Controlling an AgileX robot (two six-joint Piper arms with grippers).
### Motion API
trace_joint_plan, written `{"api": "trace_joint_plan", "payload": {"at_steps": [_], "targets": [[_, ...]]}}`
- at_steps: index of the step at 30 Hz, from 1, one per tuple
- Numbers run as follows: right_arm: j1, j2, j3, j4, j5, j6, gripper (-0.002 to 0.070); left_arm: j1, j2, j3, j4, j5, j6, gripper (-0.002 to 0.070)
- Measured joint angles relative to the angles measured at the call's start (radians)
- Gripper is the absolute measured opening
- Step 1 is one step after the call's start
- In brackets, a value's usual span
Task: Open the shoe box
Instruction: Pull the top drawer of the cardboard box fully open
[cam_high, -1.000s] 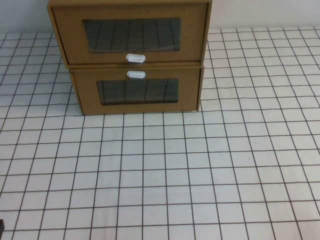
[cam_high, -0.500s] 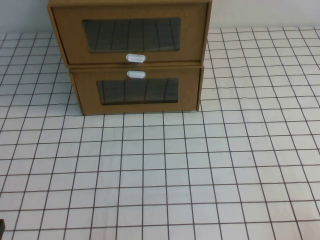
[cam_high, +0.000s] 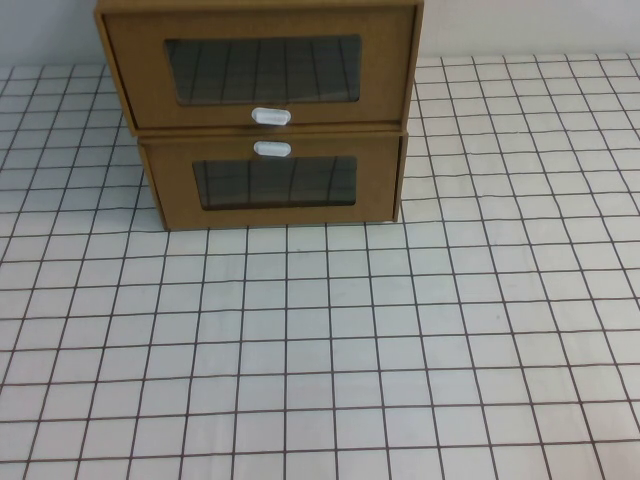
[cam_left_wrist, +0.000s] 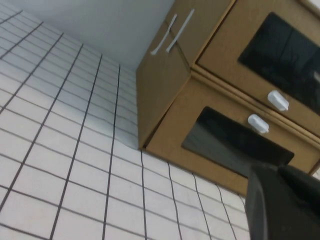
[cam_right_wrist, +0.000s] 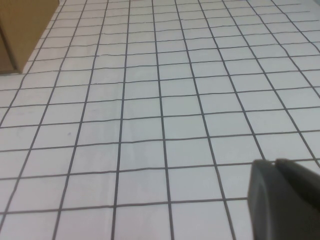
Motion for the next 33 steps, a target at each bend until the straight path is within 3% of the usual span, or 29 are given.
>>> {"api": "trace_joint_plan", "payload": {"at_steps": [7, 13, 24, 33], "targets": [[0.000, 0.000, 0.000, 0.000, 0.000, 0.000, -0.0013, 0.000, 0.000, 0.000, -0.051, -0.005, 0.004, -0.0002], [0.000, 0.000, 0.000, 0.000, 0.000, 0.000, -0.0013, 0.000, 0.159, -0.139, -0.065, 0.207, 0.020, -0.0002], [0.000, 0.000, 0.000, 0.000, 0.000, 0.000, -0.0013, 0.000, 0.779, -0.765, -0.057, 0.457, 0.423, -0.0002], [0.000, 0.000, 0.000, 0.000, 0.000, 0.000, -0.0013, 0.000, 1.240, -1.346, -0.060, 0.583, 0.558, -0.0002]]}}
